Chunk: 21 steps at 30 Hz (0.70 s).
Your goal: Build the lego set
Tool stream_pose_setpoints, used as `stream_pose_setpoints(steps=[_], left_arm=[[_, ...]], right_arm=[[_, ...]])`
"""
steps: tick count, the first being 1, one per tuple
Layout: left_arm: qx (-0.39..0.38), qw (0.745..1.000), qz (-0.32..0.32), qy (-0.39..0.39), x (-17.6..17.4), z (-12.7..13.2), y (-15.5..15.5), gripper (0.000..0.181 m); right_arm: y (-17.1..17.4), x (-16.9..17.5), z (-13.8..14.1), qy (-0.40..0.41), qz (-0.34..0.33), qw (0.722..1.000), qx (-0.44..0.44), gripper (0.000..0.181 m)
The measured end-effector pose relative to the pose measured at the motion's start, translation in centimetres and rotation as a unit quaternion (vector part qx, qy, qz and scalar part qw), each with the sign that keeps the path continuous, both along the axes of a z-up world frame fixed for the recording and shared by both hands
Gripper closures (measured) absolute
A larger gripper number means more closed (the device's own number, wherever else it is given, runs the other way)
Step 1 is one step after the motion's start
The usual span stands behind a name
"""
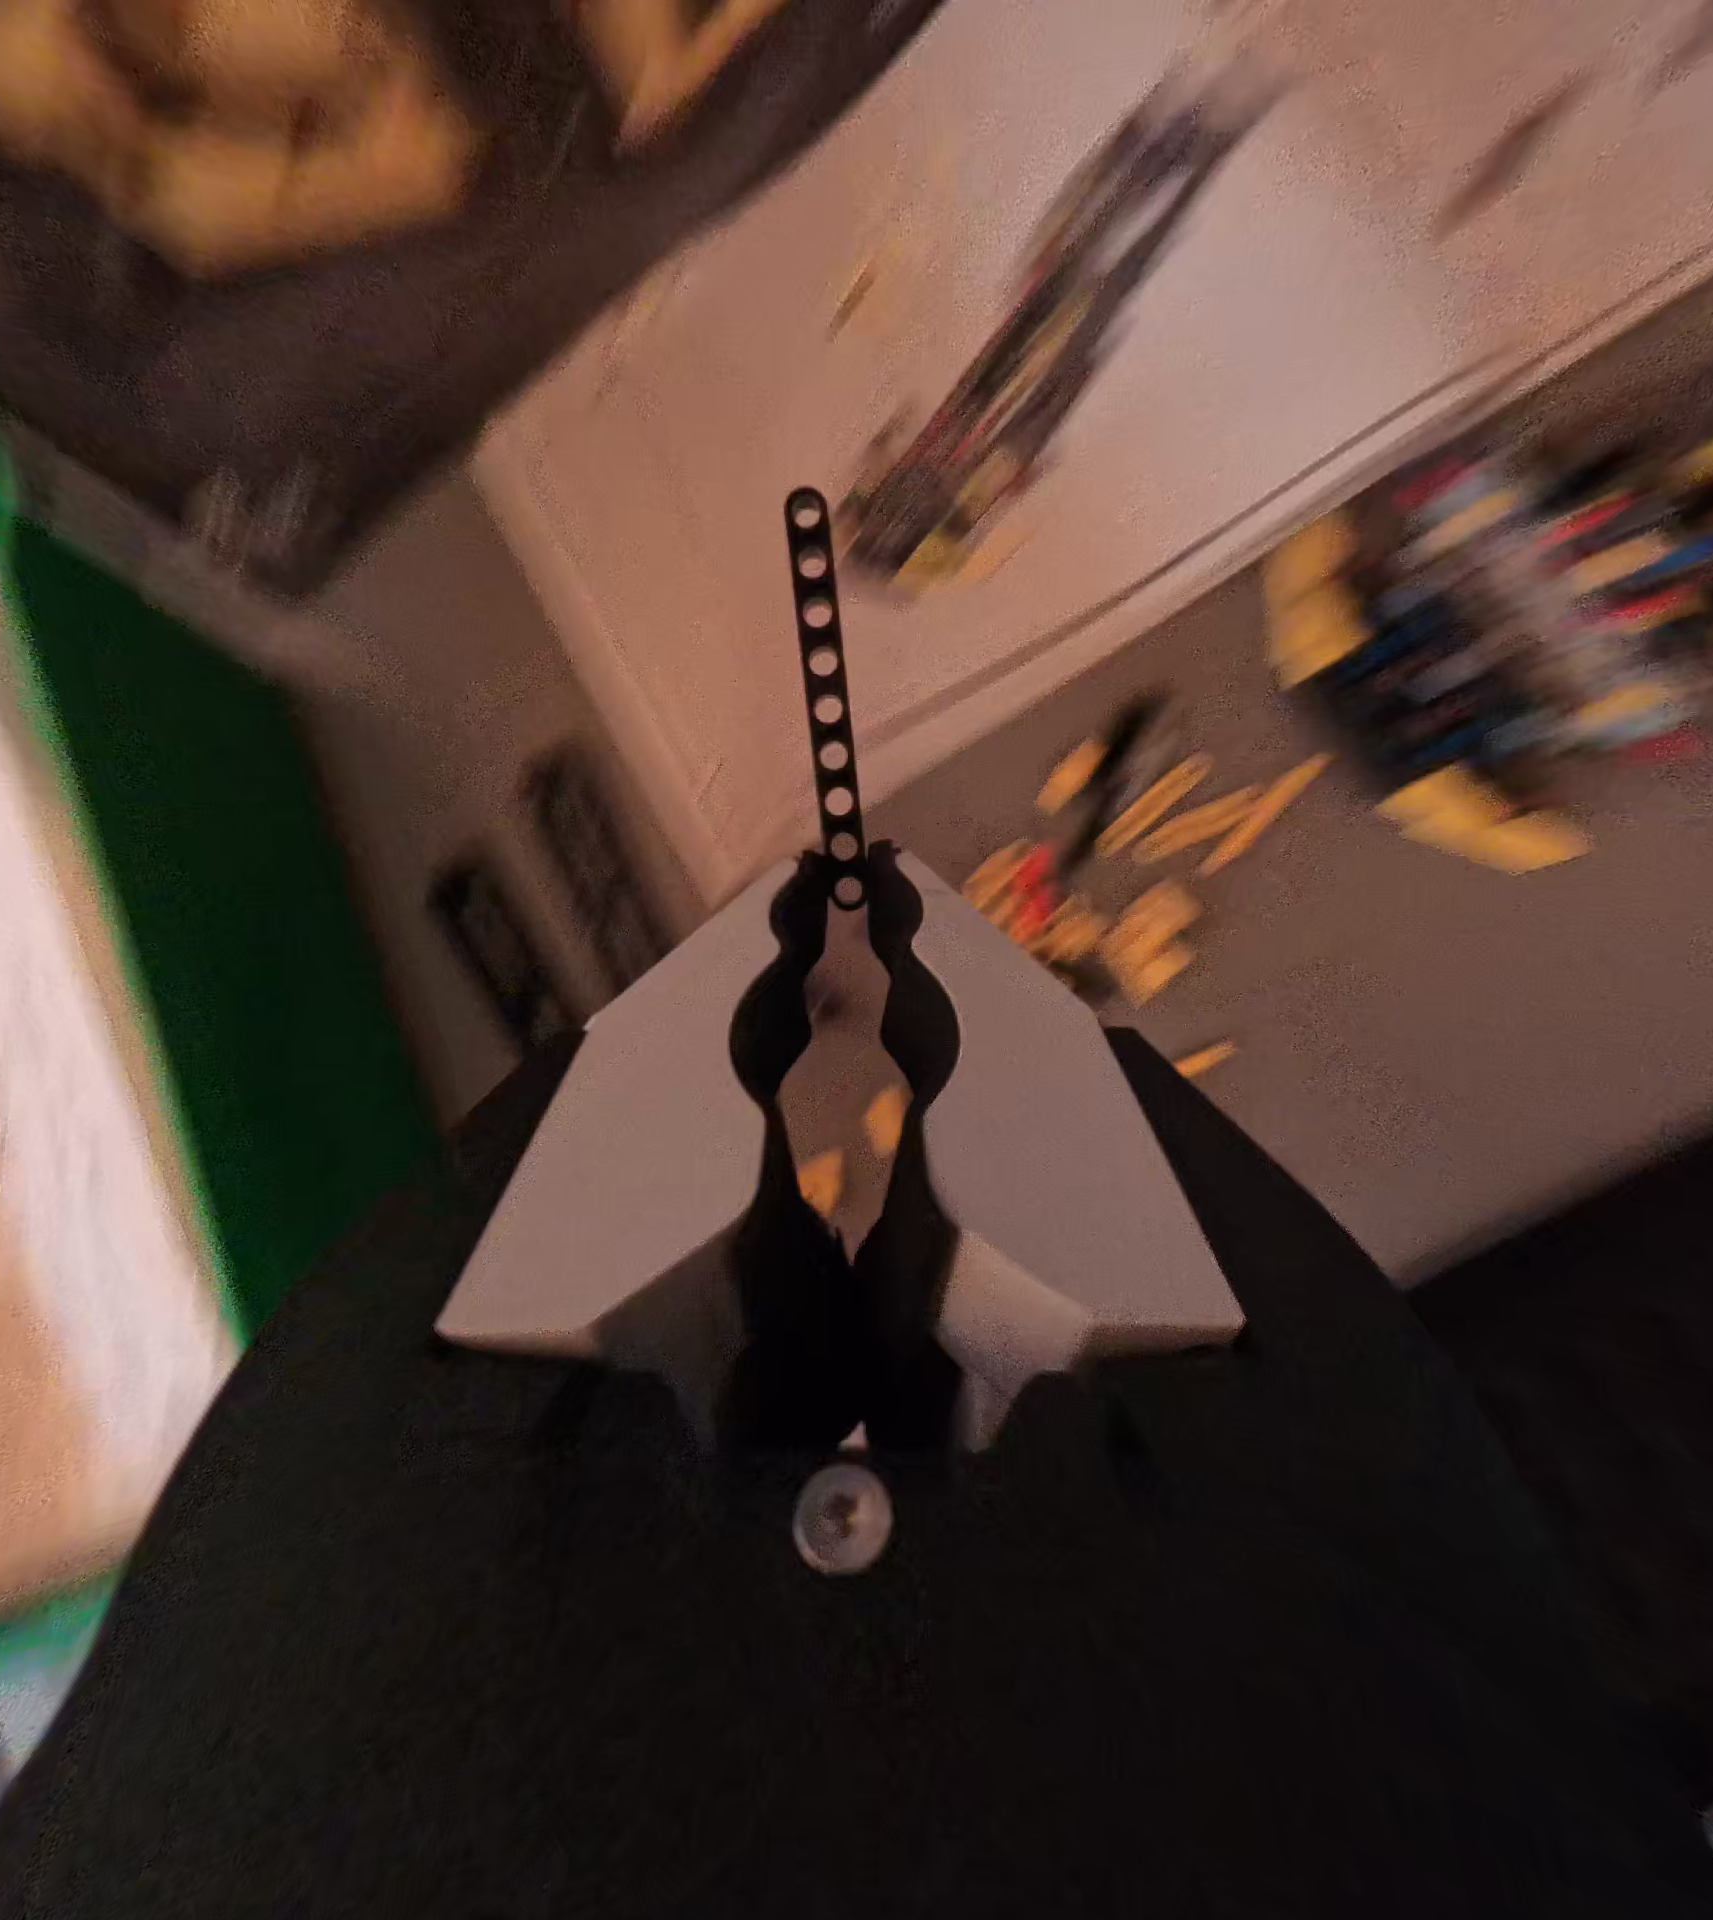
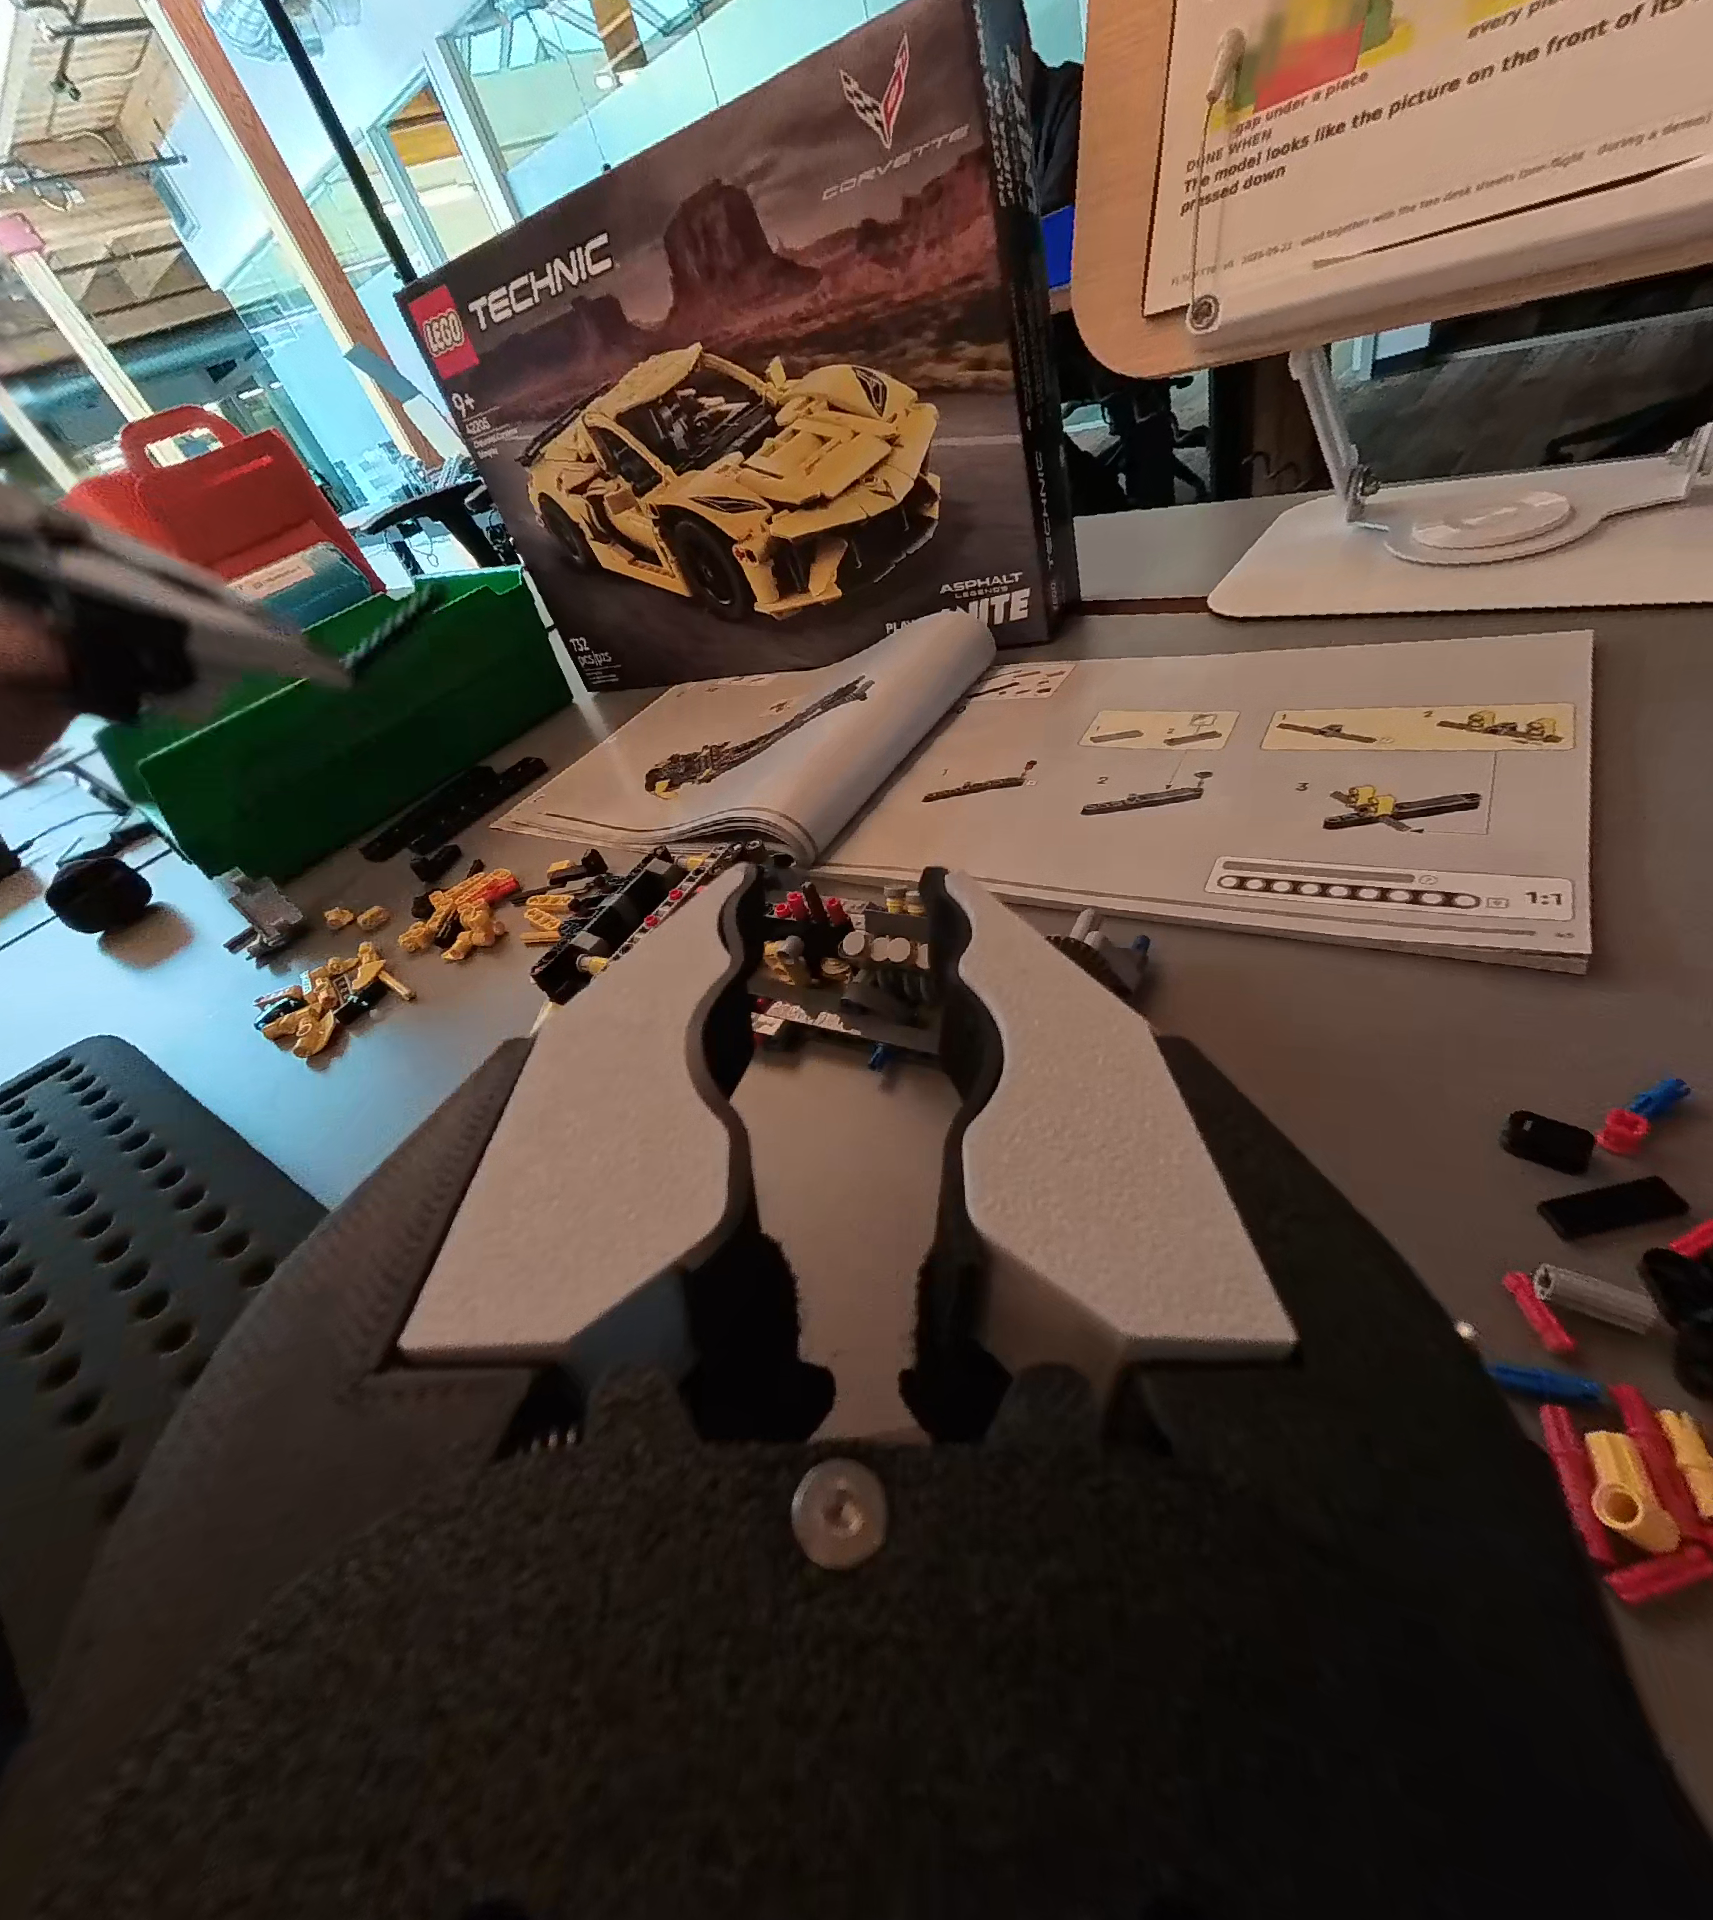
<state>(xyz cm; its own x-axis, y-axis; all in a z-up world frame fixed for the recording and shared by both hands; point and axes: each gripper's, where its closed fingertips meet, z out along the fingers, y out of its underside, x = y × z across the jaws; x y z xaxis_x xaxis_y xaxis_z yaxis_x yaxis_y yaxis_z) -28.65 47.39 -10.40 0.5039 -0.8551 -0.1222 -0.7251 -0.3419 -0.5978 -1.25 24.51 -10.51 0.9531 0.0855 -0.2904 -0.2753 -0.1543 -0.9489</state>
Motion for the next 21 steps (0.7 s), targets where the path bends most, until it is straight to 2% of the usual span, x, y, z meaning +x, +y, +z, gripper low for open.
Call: stream_pose_setpoints(steps=[2,4,6,8,9,11,14,17,21], left_arm=[[0.013,0.989,-0.138,-0.047,8.2,3.7,-3.1,0.176],[0.017,0.959,-0.279,-0.047,16.5,4.8,-7.3,0.176],[0.006,0.930,-0.367,0.000,23.7,3.1,-10.2,0.176],[-0.038,0.896,-0.440,0.052,29.2,-0.1,-13.0,0.176],[-0.060,0.885,-0.456,0.074,31.4,-1.7,-13.8,0.175],[-0.076,0.870,-0.469,0.131,34.6,-4.9,-13.9,0.175],[-0.085,0.857,-0.472,0.187,37.0,-8.3,-13.3,0.175],[-0.098,0.847,-0.480,0.205,37.6,-10.0,-13.7,0.175],[-0.090,0.840,-0.487,0.223,37.6,-10.6,-13.9,0.175]], right_arm=[[0.1,-0.2,-0.1,-0.003,0.005,1.000,-0.003,0.152],[0.1,-0.4,-0.1,-0.010,0.007,1.000,-0.003,0.152],[0.1,-0.5,0.0,-0.019,0.007,1.000,-0.002,0.152],[0.1,-0.6,-0.1,-0.026,0.007,1.000,-0.003,0.152],[0.1,-0.7,-0.1,-0.029,0.007,1.000,-0.003,0.152],[0.1,-0.8,-0.1,-0.033,0.006,0.999,-0.003,0.152],[0.1,-0.9,-0.1,-0.039,0.009,0.999,-0.004,0.152],[0.1,-1.1,-0.1,-0.043,0.012,0.999,-0.004,0.152],[0.1,-1.1,-0.2,-0.039,0.016,0.999,-0.005,0.152]])
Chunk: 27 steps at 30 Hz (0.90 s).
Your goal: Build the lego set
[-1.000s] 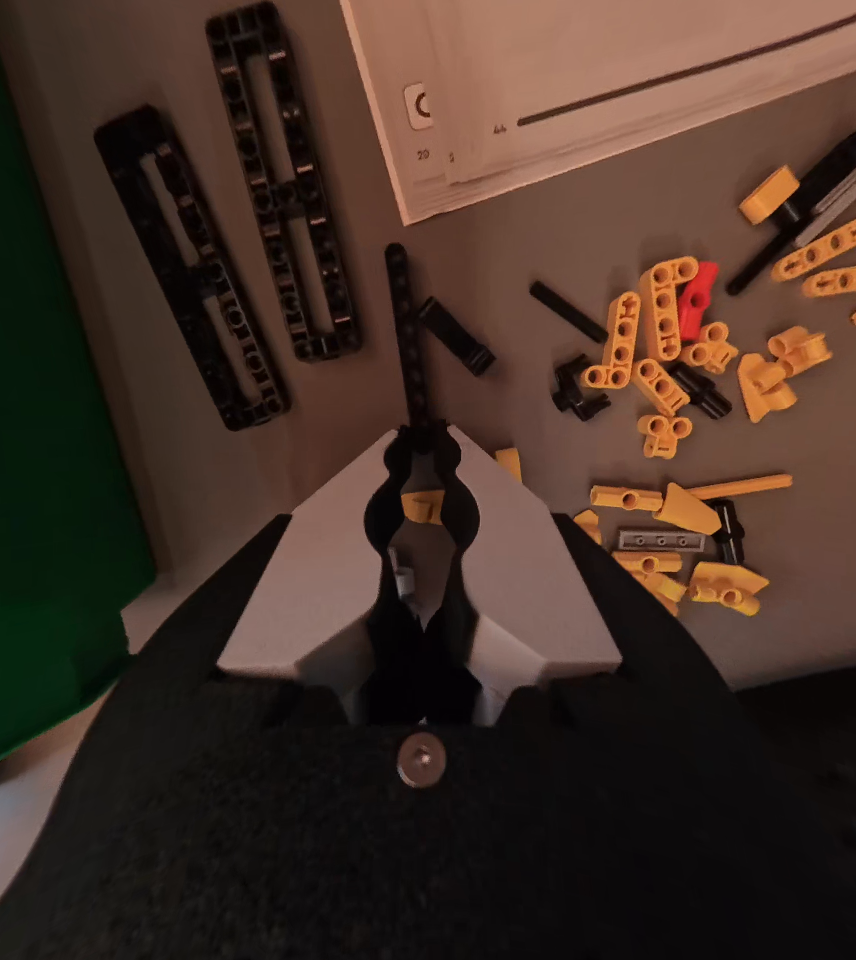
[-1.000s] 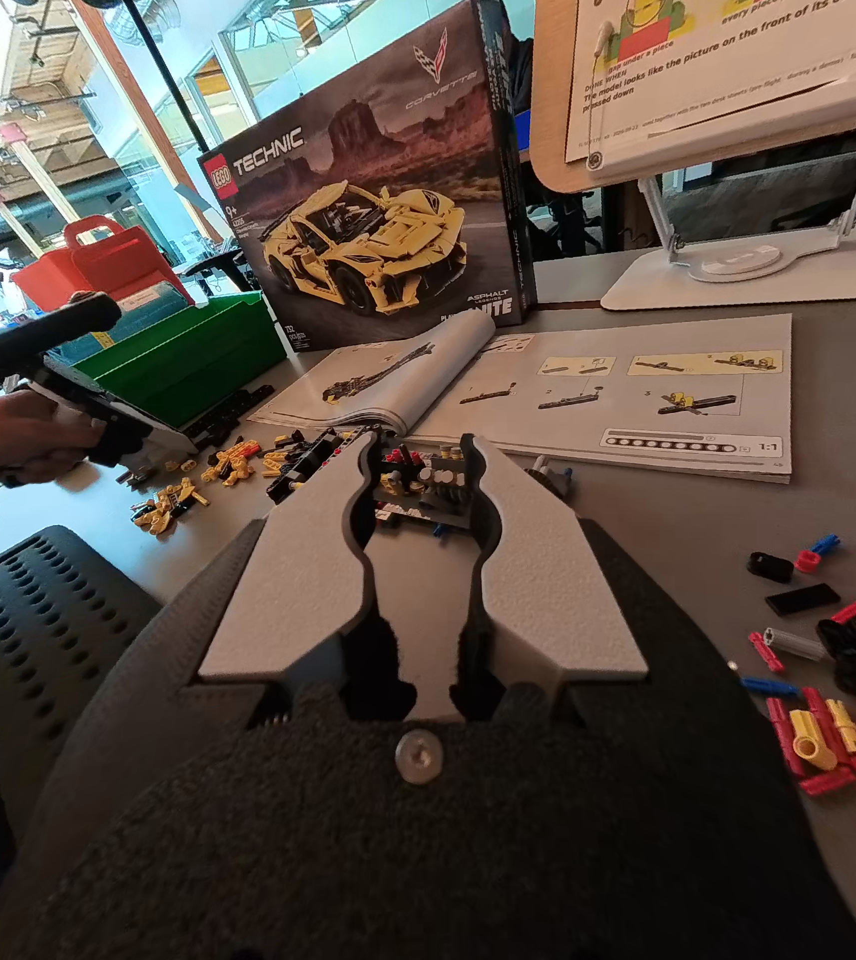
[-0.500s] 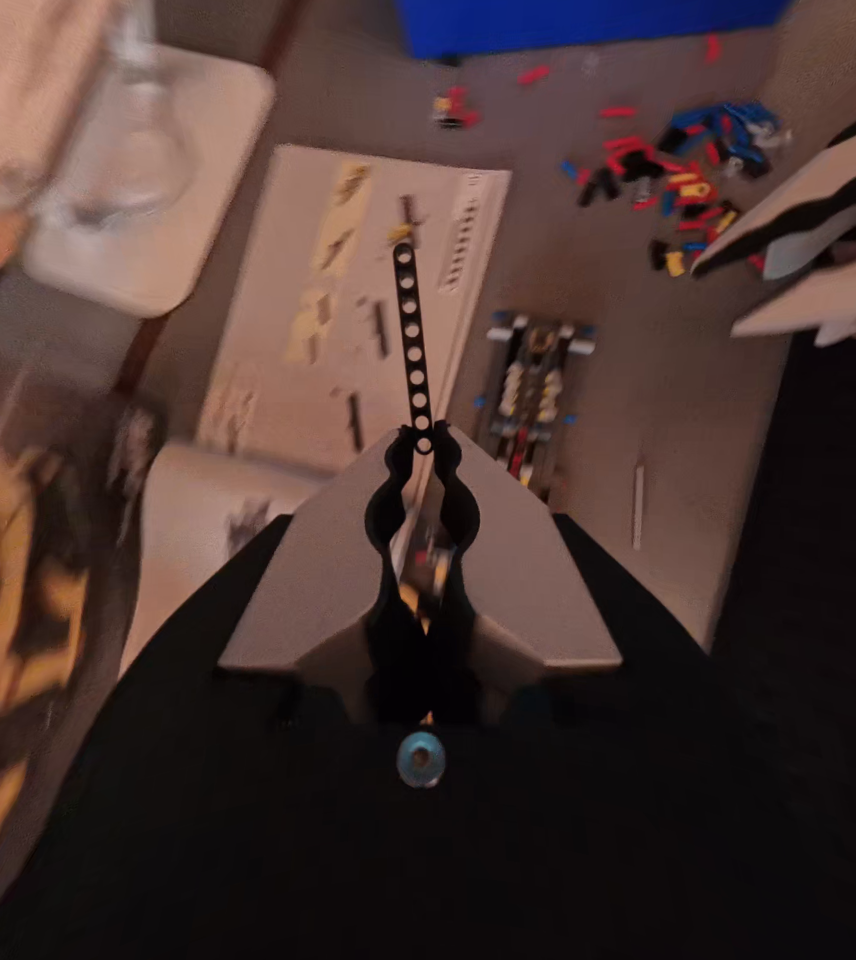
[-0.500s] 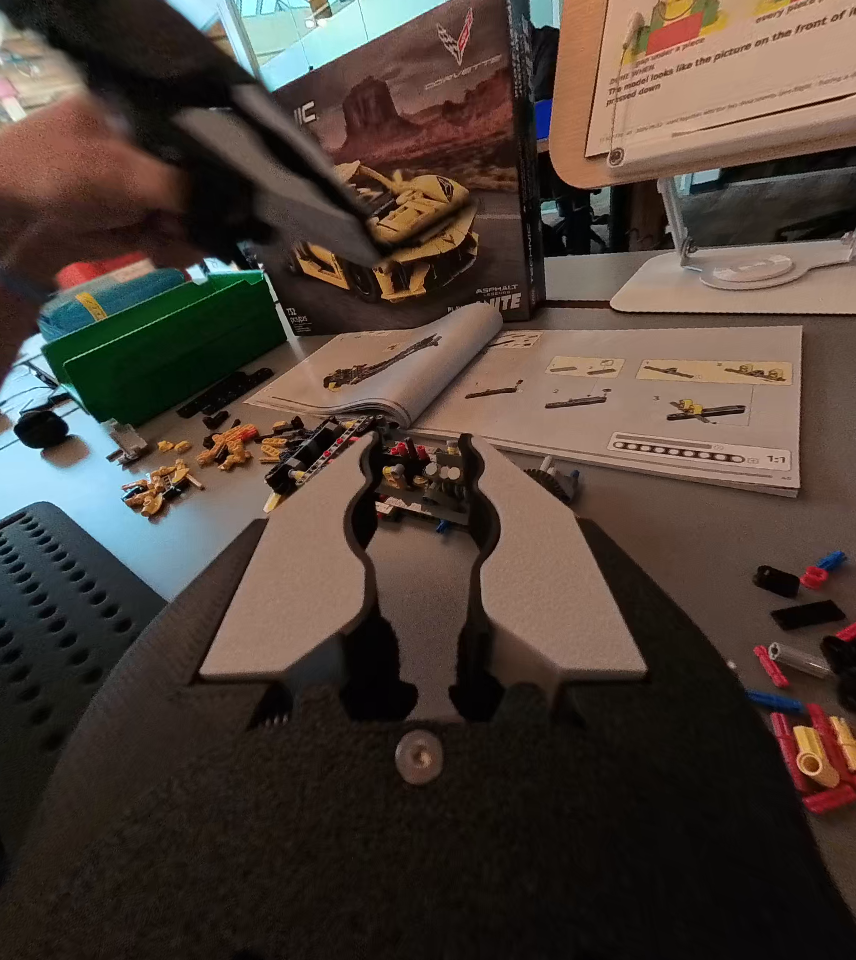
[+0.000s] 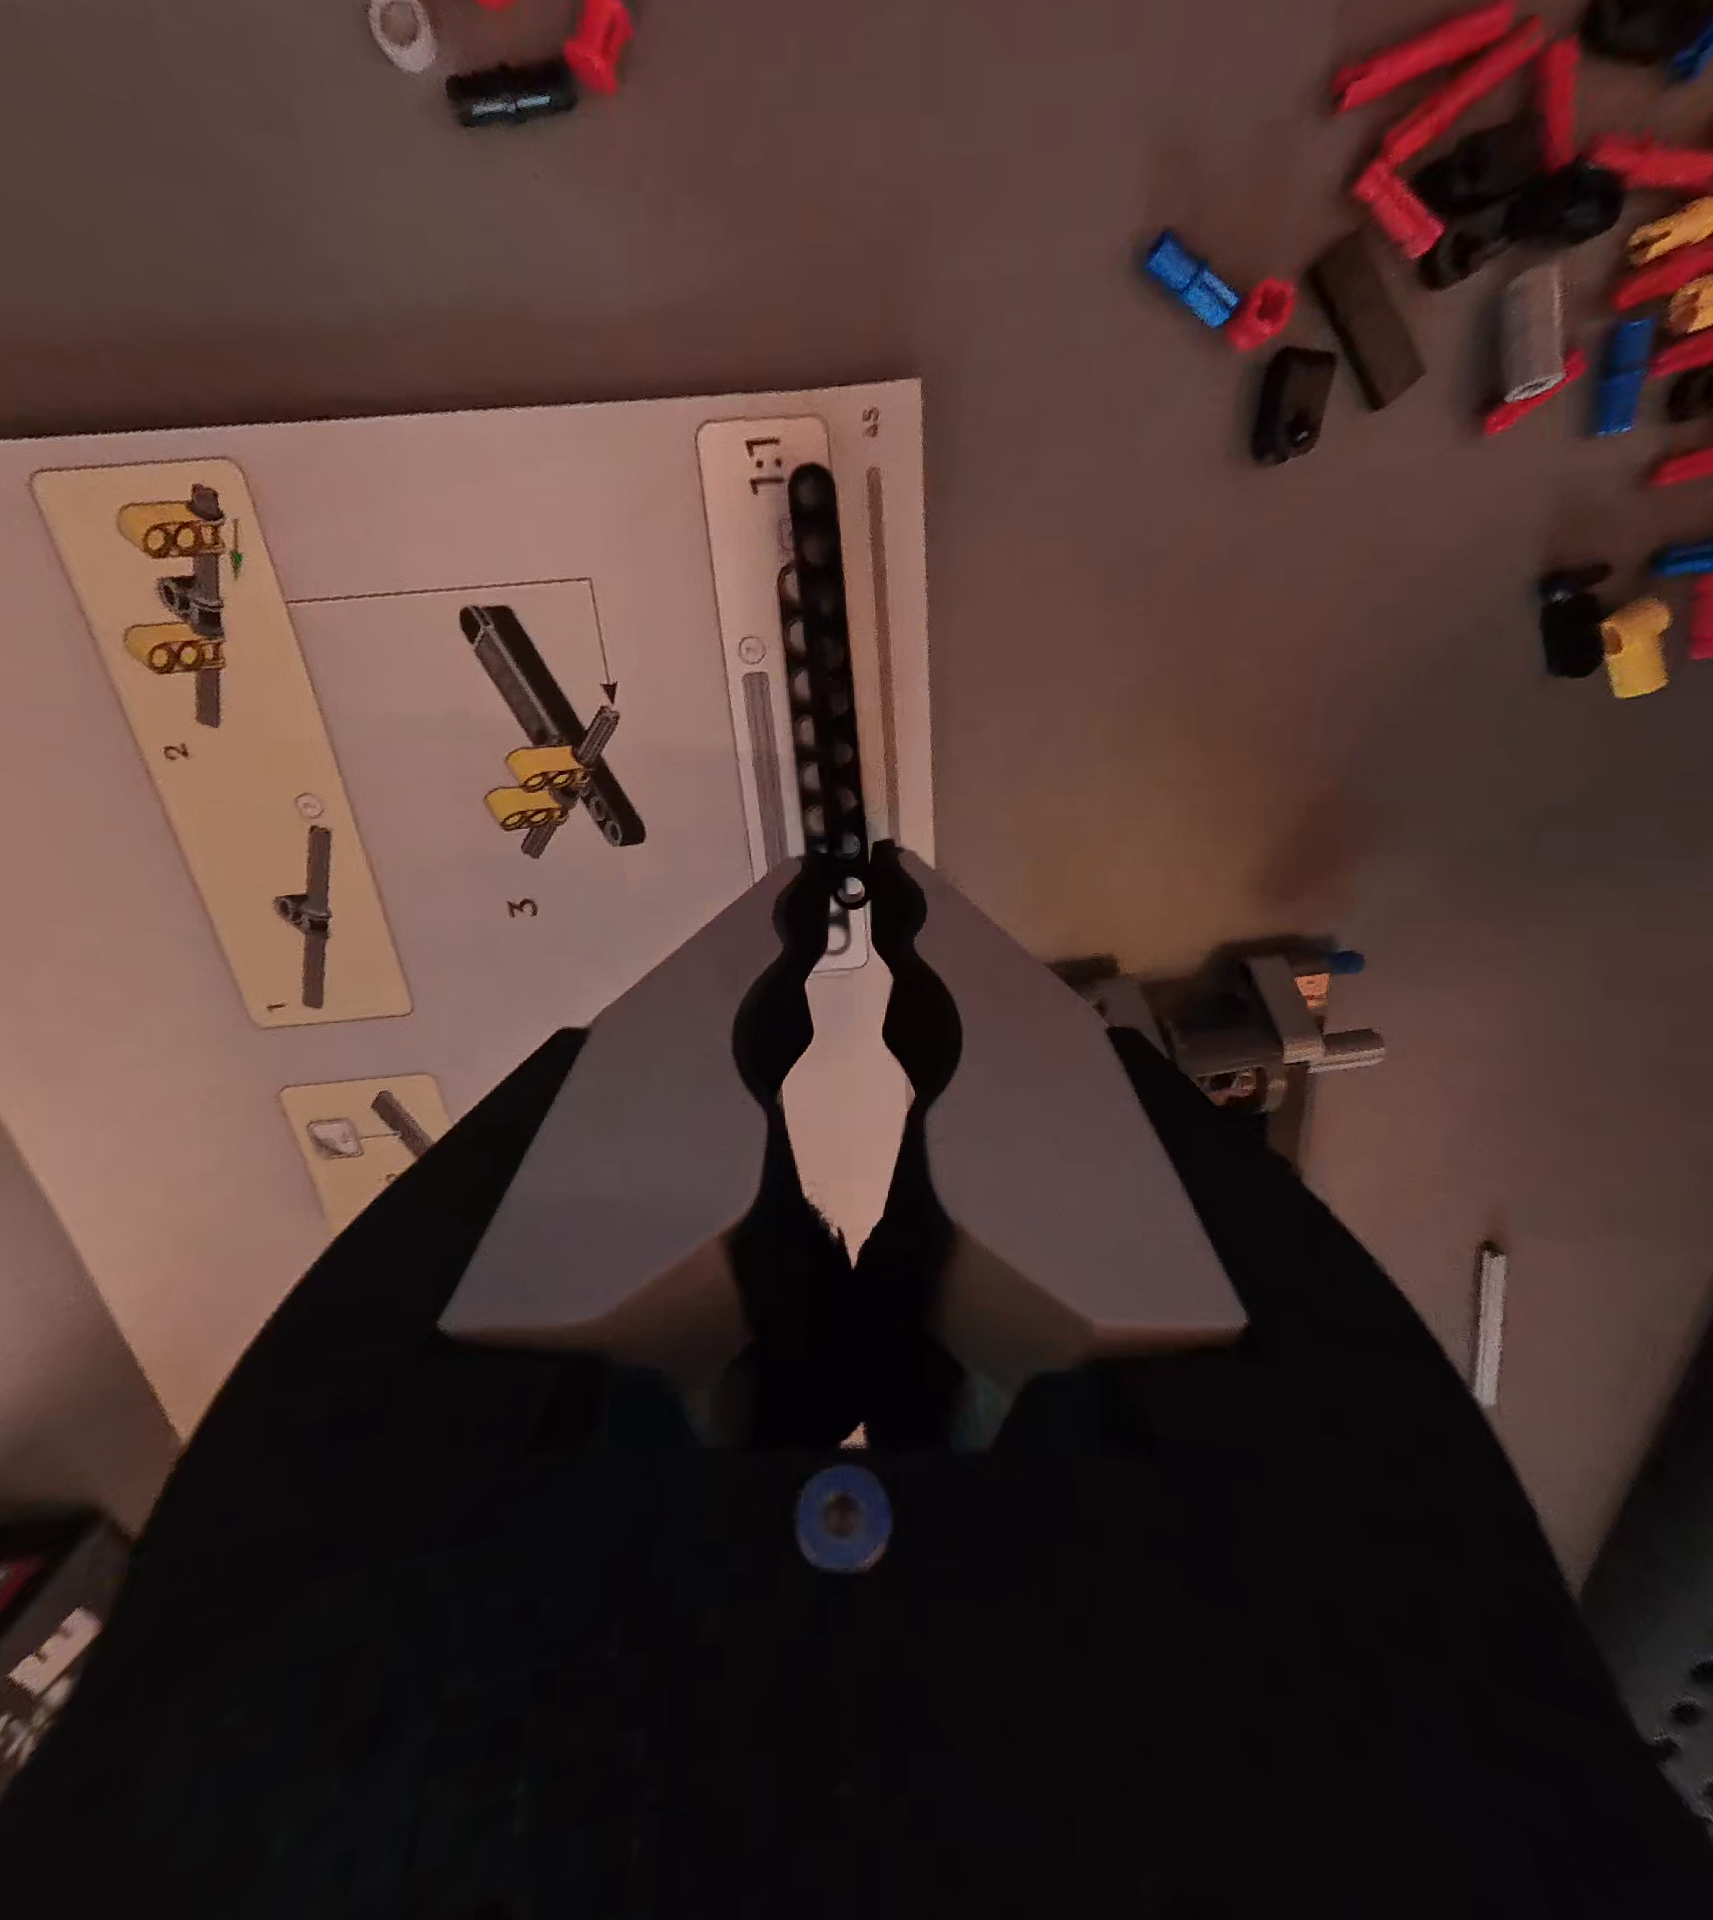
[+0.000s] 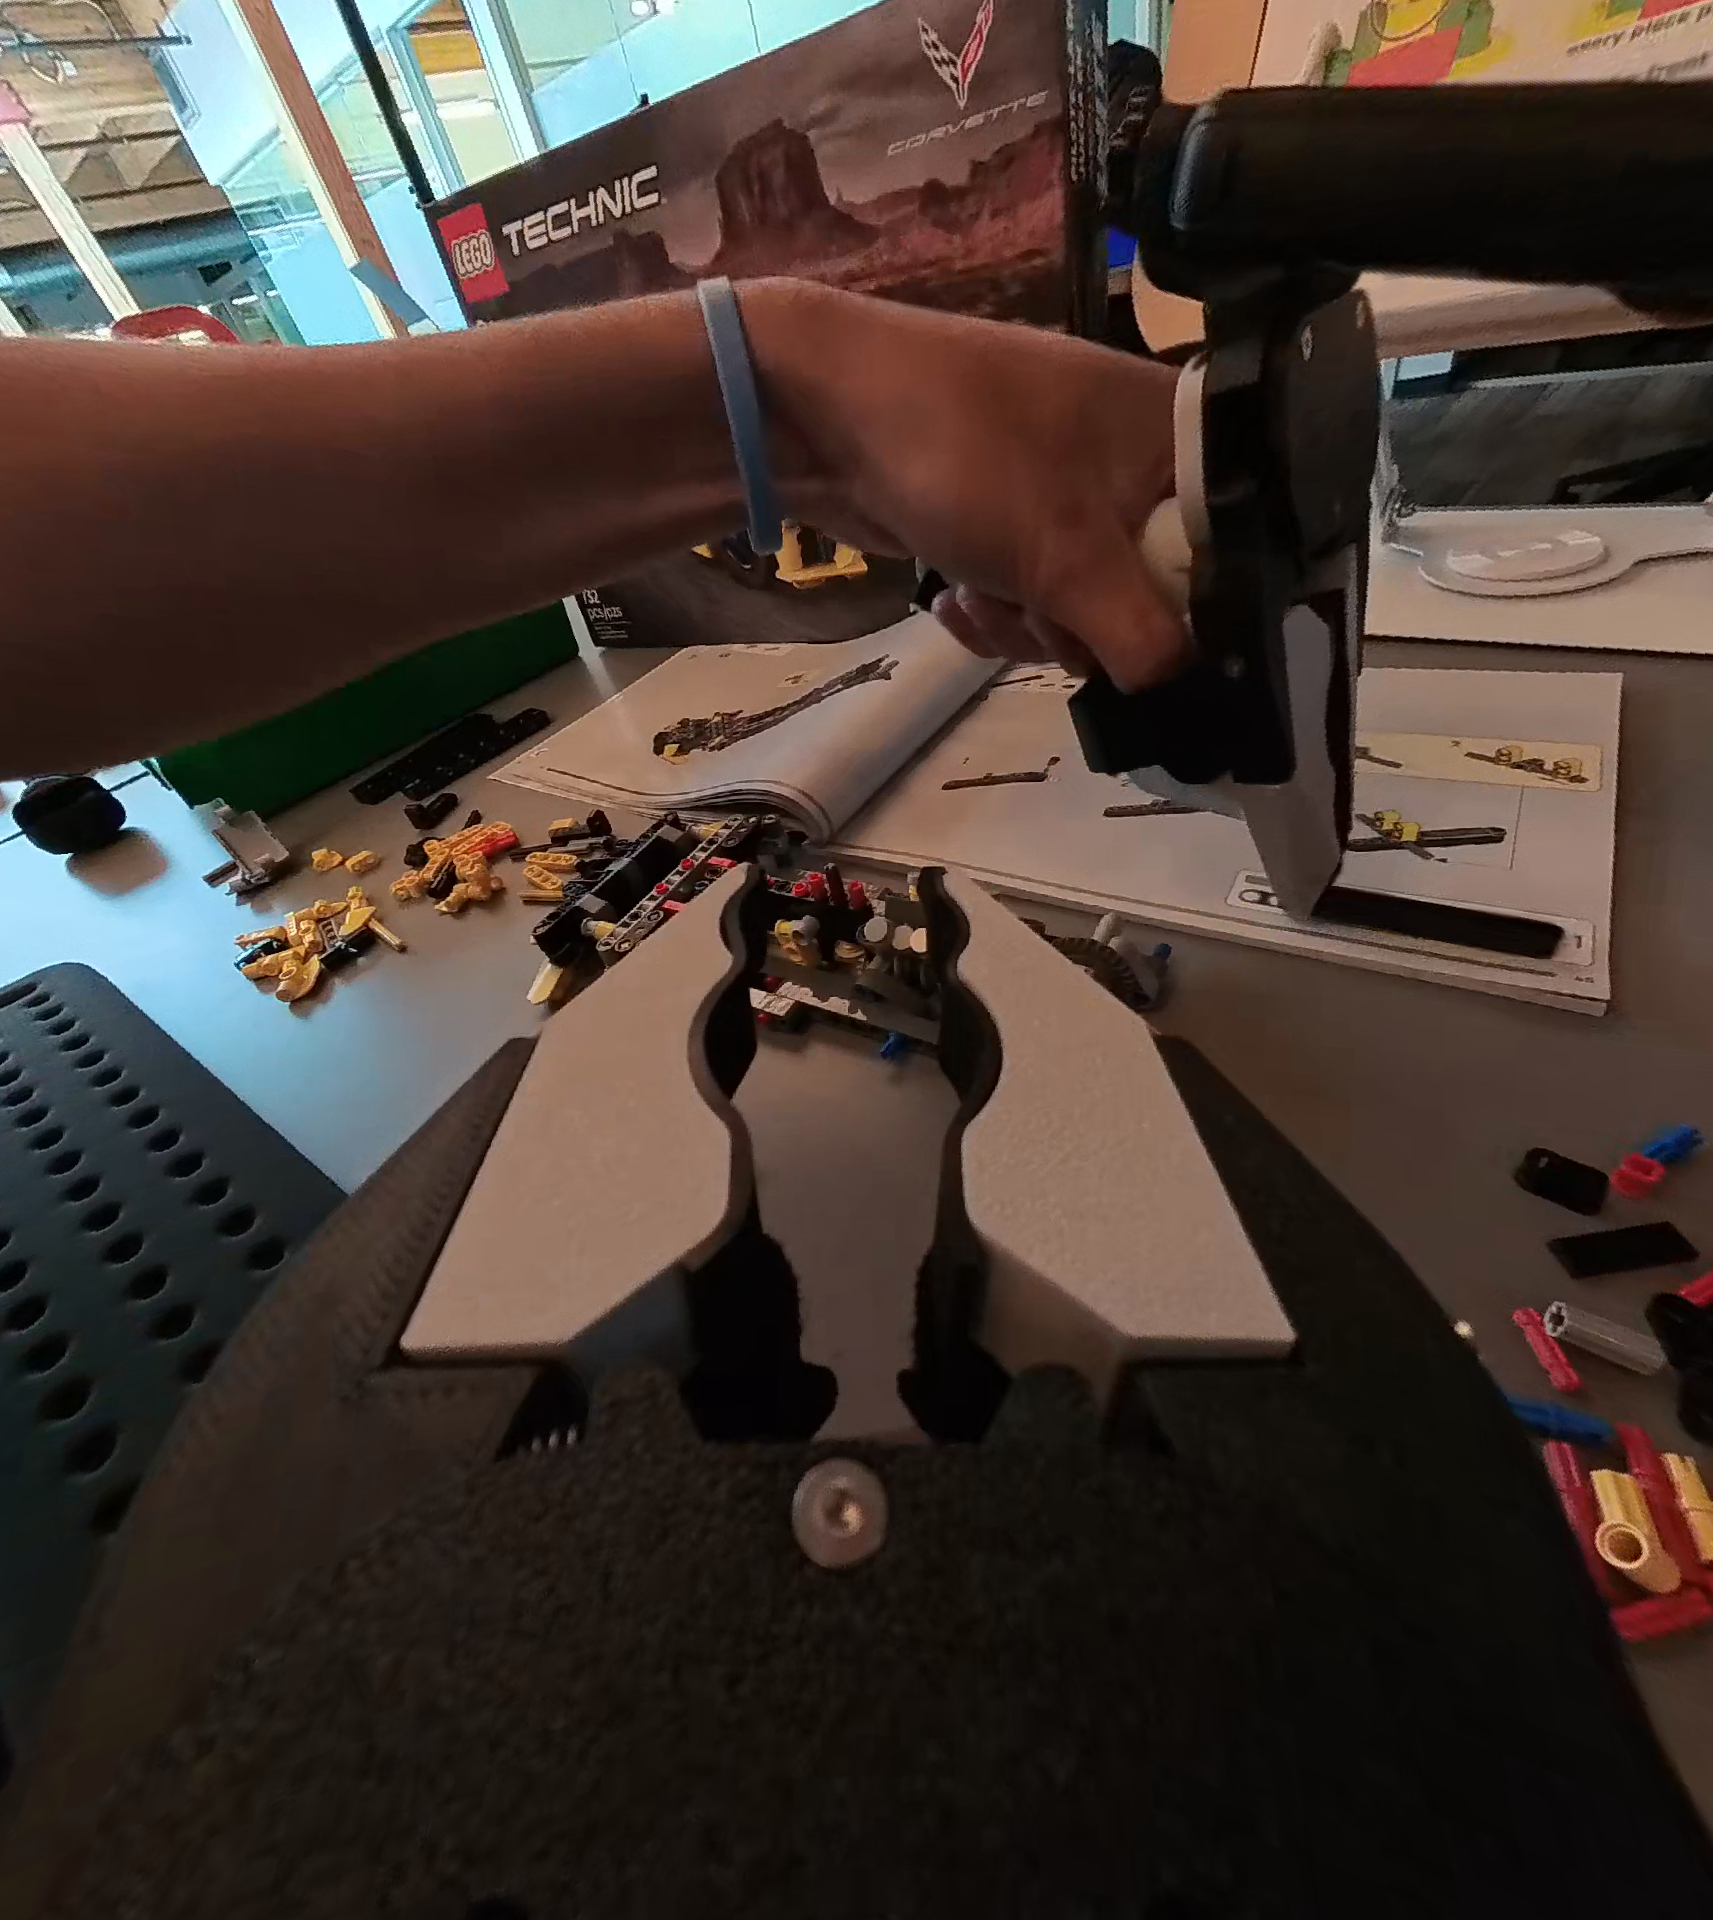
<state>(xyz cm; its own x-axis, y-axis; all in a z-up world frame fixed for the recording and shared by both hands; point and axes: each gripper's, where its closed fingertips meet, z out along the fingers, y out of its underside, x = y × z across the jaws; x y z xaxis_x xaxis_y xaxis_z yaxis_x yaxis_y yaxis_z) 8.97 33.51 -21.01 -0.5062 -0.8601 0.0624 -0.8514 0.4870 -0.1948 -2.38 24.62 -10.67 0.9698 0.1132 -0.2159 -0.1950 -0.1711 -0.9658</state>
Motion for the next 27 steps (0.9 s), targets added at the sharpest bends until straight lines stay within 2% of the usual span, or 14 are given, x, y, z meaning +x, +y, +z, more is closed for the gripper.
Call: stream_pose_setpoints(steps=[27], left_arm=[[-0.004,1.000,-0.011,0.025,-1.0,-0.3,1.1,0.175]], right_arm=[[0.0,0.1,-0.1,0.015,0.004,1.000,-0.002,0.152]])
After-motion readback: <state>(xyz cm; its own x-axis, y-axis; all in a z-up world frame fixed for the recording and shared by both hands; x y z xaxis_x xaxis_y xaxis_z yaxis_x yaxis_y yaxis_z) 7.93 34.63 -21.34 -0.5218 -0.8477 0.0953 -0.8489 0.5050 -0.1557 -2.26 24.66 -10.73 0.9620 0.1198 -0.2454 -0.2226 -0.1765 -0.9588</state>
